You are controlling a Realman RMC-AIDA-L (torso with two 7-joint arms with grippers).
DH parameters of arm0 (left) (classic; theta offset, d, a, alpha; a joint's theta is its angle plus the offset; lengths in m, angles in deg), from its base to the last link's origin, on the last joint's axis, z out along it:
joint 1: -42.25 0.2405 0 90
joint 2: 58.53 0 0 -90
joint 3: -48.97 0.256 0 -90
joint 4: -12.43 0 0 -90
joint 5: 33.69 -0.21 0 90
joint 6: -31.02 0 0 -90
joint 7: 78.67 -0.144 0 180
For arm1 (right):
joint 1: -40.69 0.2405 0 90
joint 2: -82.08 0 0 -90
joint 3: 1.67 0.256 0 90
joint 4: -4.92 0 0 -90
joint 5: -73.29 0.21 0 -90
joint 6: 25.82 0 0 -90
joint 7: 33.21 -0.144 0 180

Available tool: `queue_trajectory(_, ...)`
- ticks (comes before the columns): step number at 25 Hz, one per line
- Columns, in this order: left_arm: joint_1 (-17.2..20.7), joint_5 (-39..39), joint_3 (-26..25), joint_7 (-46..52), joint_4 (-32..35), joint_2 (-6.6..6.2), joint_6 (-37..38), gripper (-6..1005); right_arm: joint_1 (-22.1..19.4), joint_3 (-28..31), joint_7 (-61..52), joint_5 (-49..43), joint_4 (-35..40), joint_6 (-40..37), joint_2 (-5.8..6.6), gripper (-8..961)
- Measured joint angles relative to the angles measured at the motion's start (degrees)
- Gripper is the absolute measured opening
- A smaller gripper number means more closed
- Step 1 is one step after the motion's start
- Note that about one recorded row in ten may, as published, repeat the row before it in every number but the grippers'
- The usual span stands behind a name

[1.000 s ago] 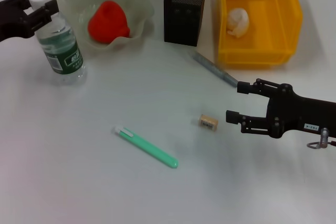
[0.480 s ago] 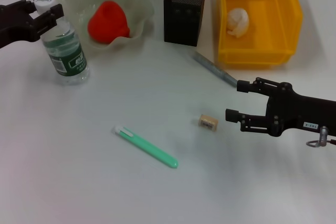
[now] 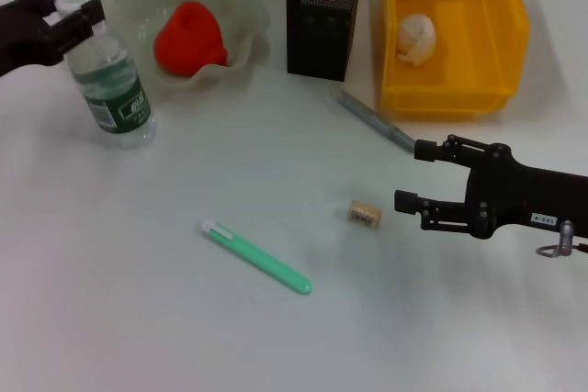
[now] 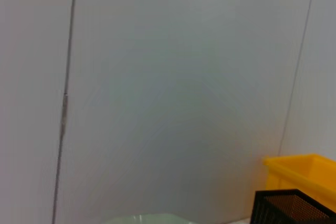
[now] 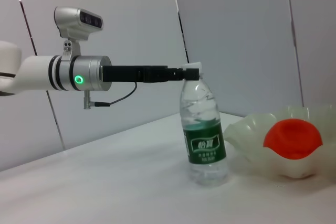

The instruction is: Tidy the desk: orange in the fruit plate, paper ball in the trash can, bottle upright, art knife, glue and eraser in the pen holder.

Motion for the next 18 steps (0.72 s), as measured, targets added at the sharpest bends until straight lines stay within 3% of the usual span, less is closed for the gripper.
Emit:
queue_trajectory(6,0.23,0.37,-0.07,-0.09,-0.13,-0.01,-0.32,494,0.0,-0.01,0.0,0.0,0.0,-0.08,0.04,828)
queue_trajectory(14,0.82,4.0,-0.06,0.42,0.09,-0.33,4.68,783,0.0,-0.01,0.0,0.0,0.0,-0.13,0.04,828)
queue_trajectory(18,1.87,11.38,-0.08,4.92,0.33,-2.53,14.84,868,-0.02,0.0,-0.23,0.0,0.0,-0.21,0.04,828)
